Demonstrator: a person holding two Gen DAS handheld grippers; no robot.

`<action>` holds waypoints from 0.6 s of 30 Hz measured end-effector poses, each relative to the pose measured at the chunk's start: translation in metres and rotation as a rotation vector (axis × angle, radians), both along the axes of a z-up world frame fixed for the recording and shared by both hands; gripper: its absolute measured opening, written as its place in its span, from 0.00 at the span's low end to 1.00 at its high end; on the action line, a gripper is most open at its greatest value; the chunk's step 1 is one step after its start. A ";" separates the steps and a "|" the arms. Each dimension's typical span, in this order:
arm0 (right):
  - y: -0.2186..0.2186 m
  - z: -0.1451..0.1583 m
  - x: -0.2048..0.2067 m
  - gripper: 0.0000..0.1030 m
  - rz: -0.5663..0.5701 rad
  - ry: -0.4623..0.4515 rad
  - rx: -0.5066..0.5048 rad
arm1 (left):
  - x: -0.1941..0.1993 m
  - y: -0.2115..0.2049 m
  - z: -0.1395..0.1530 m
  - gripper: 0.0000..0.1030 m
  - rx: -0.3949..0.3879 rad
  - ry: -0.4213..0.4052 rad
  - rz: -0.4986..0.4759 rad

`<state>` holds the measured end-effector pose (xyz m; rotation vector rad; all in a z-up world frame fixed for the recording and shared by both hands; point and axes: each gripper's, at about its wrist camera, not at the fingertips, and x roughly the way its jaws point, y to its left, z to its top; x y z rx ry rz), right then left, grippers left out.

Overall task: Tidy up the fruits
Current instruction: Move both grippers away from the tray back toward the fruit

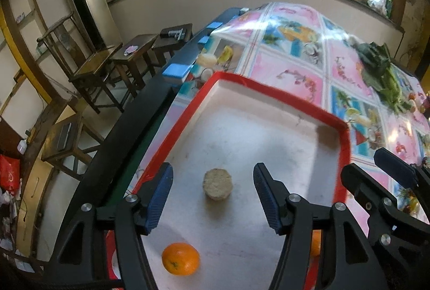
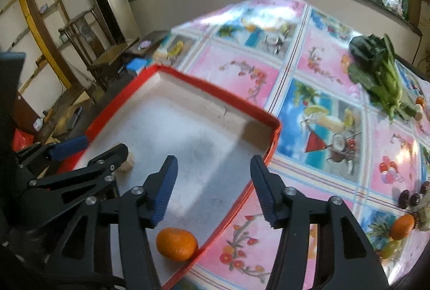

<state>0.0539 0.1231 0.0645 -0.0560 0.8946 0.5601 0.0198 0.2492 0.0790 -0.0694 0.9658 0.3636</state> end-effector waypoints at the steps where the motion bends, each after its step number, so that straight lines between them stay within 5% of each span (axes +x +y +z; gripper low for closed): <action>1: -0.003 0.003 -0.002 0.56 -0.004 -0.004 0.006 | 0.000 -0.003 0.002 0.61 0.000 -0.004 -0.005; 10: -0.050 0.024 -0.017 0.56 -0.072 -0.042 0.047 | 0.003 -0.069 0.008 0.61 -0.040 -0.016 -0.128; 18: -0.171 0.021 -0.045 0.56 -0.274 -0.050 0.061 | 0.006 -0.163 -0.006 0.61 -0.129 0.030 -0.374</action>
